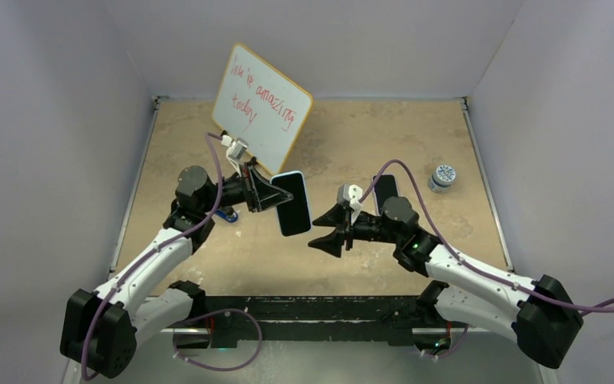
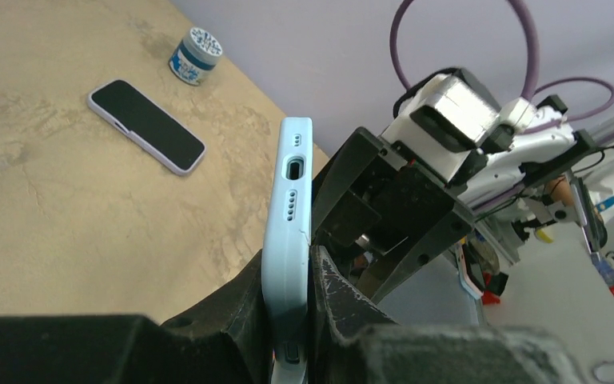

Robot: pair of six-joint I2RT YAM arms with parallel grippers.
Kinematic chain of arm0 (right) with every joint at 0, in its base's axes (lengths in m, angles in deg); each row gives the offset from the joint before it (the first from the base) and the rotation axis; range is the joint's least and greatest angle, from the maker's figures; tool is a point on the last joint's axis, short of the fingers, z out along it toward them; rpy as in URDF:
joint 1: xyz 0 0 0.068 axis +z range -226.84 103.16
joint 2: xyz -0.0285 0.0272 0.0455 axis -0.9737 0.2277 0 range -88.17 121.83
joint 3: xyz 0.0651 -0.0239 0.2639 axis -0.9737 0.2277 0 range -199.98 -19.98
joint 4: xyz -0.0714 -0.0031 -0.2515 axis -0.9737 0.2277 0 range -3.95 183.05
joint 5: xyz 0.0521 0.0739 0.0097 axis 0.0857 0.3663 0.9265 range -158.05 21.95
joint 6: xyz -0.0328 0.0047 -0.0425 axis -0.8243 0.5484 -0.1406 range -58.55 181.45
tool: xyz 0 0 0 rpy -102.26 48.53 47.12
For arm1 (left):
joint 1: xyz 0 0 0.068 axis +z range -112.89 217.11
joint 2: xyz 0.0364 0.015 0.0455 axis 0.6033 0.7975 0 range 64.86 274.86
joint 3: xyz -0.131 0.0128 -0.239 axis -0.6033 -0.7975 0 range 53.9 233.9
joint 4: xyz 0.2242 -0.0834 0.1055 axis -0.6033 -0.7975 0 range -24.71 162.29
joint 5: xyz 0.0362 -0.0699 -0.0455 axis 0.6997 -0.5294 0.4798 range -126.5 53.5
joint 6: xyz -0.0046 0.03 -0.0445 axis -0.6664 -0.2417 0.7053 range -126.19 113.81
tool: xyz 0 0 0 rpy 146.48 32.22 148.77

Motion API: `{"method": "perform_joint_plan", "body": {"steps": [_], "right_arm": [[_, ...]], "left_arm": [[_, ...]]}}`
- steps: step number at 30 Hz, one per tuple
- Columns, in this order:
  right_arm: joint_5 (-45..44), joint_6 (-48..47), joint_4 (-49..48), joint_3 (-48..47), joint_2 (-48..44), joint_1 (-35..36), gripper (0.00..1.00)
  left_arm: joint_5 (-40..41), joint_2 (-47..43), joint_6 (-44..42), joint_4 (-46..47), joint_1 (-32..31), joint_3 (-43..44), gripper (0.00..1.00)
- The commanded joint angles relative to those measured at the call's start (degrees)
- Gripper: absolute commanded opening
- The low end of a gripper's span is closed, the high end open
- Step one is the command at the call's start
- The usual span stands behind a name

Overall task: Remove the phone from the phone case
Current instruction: Remove the phone from the phone case.

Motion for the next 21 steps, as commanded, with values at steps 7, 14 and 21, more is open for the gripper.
{"method": "perform_joint_plan", "body": {"steps": [7, 14, 21], "right_arm": [[7.85, -5.51, 2.87, -6.78, 4.33, -0.26, 0.59], [11.72, -5.88, 3.01, -10.3, 8.83, -0.34, 0.48], [15.92, -9.77, 6.85, -13.73, 12.4, -0.45, 0.26]], "left_arm": [[-9.14, -0.3, -6.7, -2.57, 0.25, 5.22, 0.0], [-11.23, -0.15, -6.92, -1.98, 0.25, 5.63, 0.0], [-12.71, 0.81, -6.36, -2.04, 0.25, 6.43, 0.0]]}}
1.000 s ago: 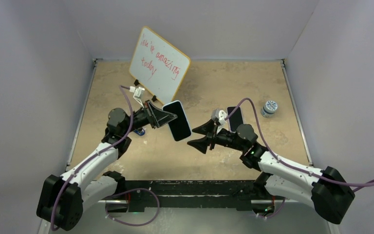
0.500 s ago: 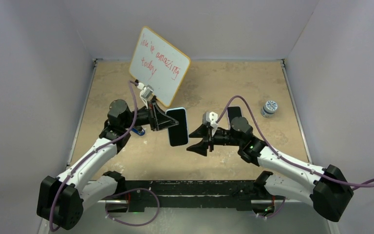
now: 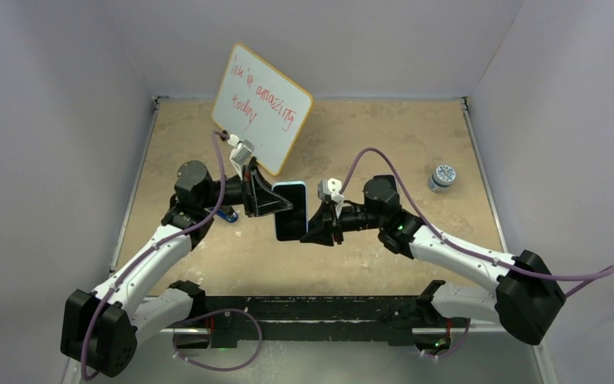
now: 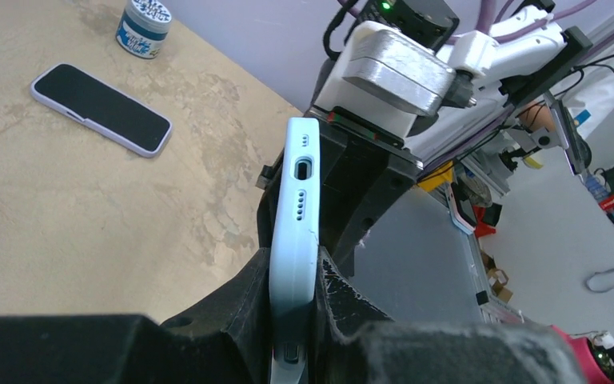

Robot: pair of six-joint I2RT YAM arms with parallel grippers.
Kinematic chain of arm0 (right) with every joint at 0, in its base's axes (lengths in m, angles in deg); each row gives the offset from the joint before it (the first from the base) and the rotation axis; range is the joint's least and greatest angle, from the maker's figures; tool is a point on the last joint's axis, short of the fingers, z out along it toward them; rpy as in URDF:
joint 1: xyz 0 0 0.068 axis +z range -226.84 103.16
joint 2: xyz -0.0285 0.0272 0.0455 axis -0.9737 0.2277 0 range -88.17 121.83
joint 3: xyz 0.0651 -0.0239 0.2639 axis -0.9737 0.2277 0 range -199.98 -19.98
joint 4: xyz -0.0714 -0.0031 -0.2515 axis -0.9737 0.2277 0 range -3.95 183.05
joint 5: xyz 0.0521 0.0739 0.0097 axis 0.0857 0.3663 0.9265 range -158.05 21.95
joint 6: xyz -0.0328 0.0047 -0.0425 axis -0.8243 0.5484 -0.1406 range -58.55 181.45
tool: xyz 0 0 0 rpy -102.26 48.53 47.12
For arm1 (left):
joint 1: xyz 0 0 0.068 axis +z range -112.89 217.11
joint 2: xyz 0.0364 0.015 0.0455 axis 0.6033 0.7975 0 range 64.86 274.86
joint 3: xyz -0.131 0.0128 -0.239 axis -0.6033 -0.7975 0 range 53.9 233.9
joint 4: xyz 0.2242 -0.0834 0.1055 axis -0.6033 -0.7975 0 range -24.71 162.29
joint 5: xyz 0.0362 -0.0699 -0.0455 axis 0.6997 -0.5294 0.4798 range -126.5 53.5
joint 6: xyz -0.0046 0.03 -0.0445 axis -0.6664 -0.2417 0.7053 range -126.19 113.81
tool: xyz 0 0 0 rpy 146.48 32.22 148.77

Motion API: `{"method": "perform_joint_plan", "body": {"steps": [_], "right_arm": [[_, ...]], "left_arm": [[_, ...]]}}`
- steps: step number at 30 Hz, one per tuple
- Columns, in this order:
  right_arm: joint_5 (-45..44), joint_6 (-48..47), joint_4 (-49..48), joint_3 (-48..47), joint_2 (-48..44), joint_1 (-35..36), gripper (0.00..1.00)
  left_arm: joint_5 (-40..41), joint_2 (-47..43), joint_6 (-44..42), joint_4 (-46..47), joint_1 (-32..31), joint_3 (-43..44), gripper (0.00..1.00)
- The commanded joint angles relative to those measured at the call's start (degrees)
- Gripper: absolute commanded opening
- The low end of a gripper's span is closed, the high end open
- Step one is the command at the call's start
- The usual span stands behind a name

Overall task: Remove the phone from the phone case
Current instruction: Remove the phone from the phone case.

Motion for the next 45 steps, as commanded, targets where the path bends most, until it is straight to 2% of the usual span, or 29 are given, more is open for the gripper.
{"method": "perform_joint_plan", "body": {"steps": [1, 7, 14, 22, 30, 33, 35, 39, 41, 45], "right_arm": [[5.2, -5.14, 1.8, -4.2, 1.9, -0.33, 0.24], [8.03, -11.76, 3.17, -4.24, 3.3, -0.37, 0.15], [8.31, -19.77, 3.19, -2.71, 3.53, -0.38, 0.15], [4.71, -26.39, 5.21, -5.19, 6.74, -0.28, 0.12], [0.82, -28.49, 4.99, -5.69, 6.73, -0.18, 0.05], [-0.48, -26.79, 3.05, -5.17, 6.45, -0.14, 0.0], [-0.28, -24.83, 2.51, -4.91, 6.62, -0.15, 0.0], [-0.82, -17.15, -1.31, -3.75, 7.14, -0.23, 0.0], [-0.9, -11.68, -6.28, -1.85, 6.83, -0.25, 0.0], [-4.98, -3.8, -13.37, 2.3, 5.18, -0.3, 0.09]], "left_arm": [[-1.72, 0.38, 0.03, 2.86, 0.14, 3.7, 0.0], [0.14, 3.29, -0.69, -1.64, 0.23, 5.44, 0.0], [0.28, 6.6, -0.49, -2.87, 0.31, 7.54, 0.0], [-3.6, 11.25, 0.58, -3.19, 0.32, 10.31, 0.0], [-6.58, 12.86, 0.39, -3.02, 0.41, 10.9, 0.0], [-6.59, 12.59, 0.1, -2.69, 0.4, 10.26, 0.0], [-6.42, 11.83, 0.13, -1.84, 0.4, 9.47, 0.0], [-4.69, 9.25, 0.67, 1.35, 0.4, 6.99, 0.0], [-2.37, 8.04, 0.65, 1.68, 0.4, 5.52, 0.0], [3.37, 6.42, 3.67, 5.59, 0.4, 0.94, 0.0]]}}
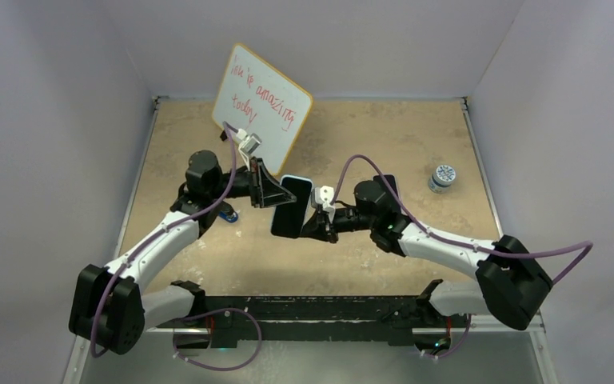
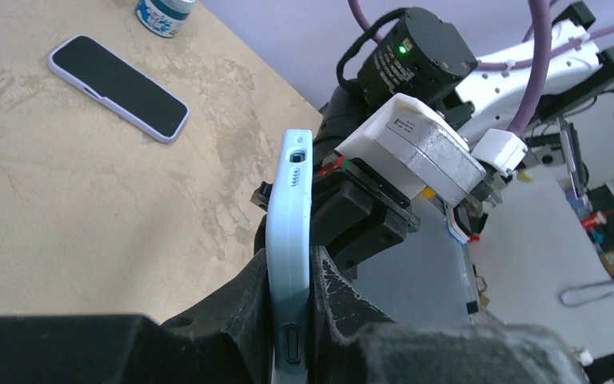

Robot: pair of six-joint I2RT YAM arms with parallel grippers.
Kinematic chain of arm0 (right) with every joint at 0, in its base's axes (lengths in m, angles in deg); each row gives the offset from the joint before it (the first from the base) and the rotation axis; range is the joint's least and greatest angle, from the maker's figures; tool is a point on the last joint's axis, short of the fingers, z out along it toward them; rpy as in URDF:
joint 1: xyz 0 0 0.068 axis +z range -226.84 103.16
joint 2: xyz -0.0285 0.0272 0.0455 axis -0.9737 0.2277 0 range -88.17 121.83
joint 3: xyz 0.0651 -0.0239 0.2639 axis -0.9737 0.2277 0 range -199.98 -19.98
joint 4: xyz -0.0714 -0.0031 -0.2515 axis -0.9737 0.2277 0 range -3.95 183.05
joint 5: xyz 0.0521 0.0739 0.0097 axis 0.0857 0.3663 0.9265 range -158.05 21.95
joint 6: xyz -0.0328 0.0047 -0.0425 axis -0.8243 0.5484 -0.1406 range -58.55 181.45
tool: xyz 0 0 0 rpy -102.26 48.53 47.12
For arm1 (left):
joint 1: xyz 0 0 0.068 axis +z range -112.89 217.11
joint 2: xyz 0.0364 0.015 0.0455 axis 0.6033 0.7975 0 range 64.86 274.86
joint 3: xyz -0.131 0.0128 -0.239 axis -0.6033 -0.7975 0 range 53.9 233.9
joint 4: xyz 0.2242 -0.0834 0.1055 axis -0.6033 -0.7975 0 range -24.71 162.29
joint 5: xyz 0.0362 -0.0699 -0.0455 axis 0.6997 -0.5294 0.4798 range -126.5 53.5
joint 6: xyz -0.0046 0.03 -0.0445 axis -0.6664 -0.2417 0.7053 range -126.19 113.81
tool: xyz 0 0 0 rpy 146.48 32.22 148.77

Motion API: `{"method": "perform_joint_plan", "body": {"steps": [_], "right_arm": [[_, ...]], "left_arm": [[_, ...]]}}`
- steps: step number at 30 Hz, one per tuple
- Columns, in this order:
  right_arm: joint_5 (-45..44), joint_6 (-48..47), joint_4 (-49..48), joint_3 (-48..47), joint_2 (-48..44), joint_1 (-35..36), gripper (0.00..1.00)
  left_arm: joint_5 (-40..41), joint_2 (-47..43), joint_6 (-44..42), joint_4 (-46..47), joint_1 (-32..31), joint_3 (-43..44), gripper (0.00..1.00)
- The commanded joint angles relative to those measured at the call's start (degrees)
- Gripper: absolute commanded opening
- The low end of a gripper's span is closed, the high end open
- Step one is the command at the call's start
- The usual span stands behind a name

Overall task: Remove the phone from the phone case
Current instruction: Remove the phone from the phone case.

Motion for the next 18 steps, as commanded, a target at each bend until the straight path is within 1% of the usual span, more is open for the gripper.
{"method": "perform_joint_plan", "body": {"steps": [1, 4, 6, 7, 9, 11, 14, 16, 18], "right_arm": [[-6.77, 11.11, -12.31, 3.75, -3.16, 0.01, 0.12], [-14.77, 15.88, -14.19, 7.0, -5.73, 0.01, 0.3], [-19.29, 17.16, -14.59, 8.58, -7.42, -0.02, 0.47], [-20.31, 17.55, -14.87, 9.16, -8.07, -0.04, 0.51], [-19.35, 18.97, -15.21, 9.71, -8.53, -0.05, 0.55], [-19.29, 21.52, -14.66, 9.18, -8.39, 0.01, 0.58], [-20.49, 26.28, -13.27, 8.21, -7.91, 0.13, 0.64], [-23.07, 28.95, -10.57, 6.92, -7.65, 0.51, 0.68], [-27.21, 31.05, -6.74, 5.25, -7.18, 1.24, 0.7]], "left_arm": [[6.48, -2.89, 5.15, 8.67, -0.25, -4.84, 0.0], [10.98, -3.75, 7.71, 12.34, -0.21, -8.06, 0.0], [13.75, -4.29, 9.44, 15.17, -0.24, -10.15, 0.0], [15.09, -4.69, 10.52, 17.12, -0.25, -11.3, 0.0], [18.28, -5.54, 13.1, 21.94, -0.25, -14.34, 0.0], [22.83, -6.53, 15.23, 24.46, -0.24, -17.15, 0.0], [29.9, -8.25, 16.56, 23.84, -0.25, -19.97, 0.0], [33.64, -8.94, 17.22, 21.79, -0.25, -20.84, 0.0], [36.41, -9.27, 17.66, 19.21, -0.3, -20.91, 0.0]]}}
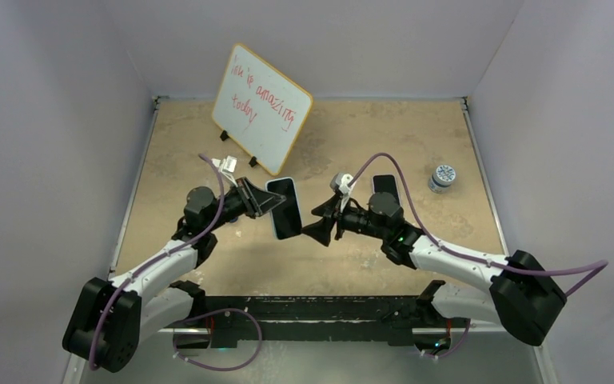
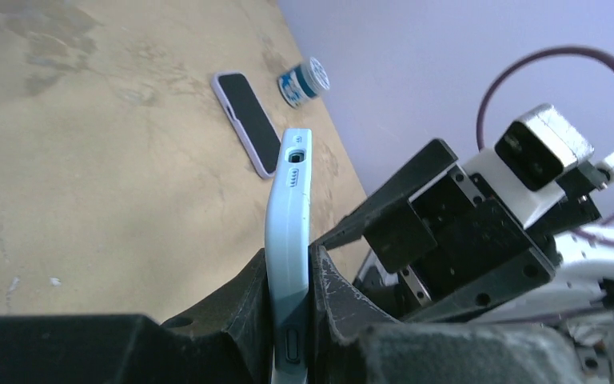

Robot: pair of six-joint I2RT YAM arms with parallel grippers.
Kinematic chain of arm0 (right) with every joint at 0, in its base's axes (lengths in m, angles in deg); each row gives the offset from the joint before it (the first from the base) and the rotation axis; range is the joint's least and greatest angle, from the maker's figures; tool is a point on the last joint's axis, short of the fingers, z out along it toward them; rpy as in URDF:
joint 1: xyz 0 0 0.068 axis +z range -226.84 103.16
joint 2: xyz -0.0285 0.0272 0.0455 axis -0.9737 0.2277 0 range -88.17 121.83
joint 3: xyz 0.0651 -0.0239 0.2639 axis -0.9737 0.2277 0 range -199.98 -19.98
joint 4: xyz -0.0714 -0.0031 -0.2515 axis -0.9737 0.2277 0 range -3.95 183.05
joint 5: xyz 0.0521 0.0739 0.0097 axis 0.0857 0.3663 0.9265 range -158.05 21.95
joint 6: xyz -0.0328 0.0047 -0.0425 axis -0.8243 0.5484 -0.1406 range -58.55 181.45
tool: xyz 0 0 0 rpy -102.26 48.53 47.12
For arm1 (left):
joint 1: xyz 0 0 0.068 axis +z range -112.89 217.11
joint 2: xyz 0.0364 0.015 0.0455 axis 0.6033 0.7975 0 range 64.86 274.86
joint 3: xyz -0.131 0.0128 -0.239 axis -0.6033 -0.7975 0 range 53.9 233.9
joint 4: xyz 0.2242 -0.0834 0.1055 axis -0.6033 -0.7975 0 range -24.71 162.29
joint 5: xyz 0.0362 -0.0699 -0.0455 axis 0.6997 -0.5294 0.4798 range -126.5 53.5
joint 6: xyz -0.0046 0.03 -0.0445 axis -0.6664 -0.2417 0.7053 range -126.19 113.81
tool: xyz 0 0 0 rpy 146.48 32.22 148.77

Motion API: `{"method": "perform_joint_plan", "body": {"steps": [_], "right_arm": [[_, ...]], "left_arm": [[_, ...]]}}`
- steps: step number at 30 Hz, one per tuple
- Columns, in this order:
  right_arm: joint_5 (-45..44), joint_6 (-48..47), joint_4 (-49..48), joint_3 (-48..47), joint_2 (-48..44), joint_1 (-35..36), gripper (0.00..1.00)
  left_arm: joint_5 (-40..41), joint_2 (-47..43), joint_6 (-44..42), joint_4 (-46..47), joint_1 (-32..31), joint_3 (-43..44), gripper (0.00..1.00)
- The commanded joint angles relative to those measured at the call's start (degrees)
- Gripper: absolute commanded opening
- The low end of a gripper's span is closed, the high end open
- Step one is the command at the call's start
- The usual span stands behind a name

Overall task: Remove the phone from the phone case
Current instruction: Remove the phone from the phone case.

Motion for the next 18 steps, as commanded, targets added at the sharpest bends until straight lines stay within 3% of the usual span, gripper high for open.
{"method": "perform_joint_plan", "body": {"steps": [1, 7, 9, 15, 18], "right_arm": [[-9.55, 8.45, 5.98, -4.78, 0.67, 1.55, 0.7], [-20.72, 10.35, 16.67, -10.89, 3.5, 6.21, 0.74], [-22.1, 9.76, 19.97, -13.29, 4.77, 7.64, 0.79], [-24.72, 9.79, 27.97, -20.12, 9.74, 10.97, 0.81], [-26.35, 9.97, 31.43, -23.76, 13.17, 12.63, 0.98]], "left_arm": [[11.31, -2.22, 3.54, 1.92, -0.18, 0.25, 0.0], [17.87, -2.09, 3.64, -1.78, -0.34, -0.75, 0.0], [18.88, -1.84, 3.58, -1.55, -0.41, -0.8, 0.0], [18.54, 0.56, 3.36, 1.31, -0.59, -0.62, 0.0], [18.19, 1.57, 3.38, 2.48, -0.65, -0.45, 0.0]]}}
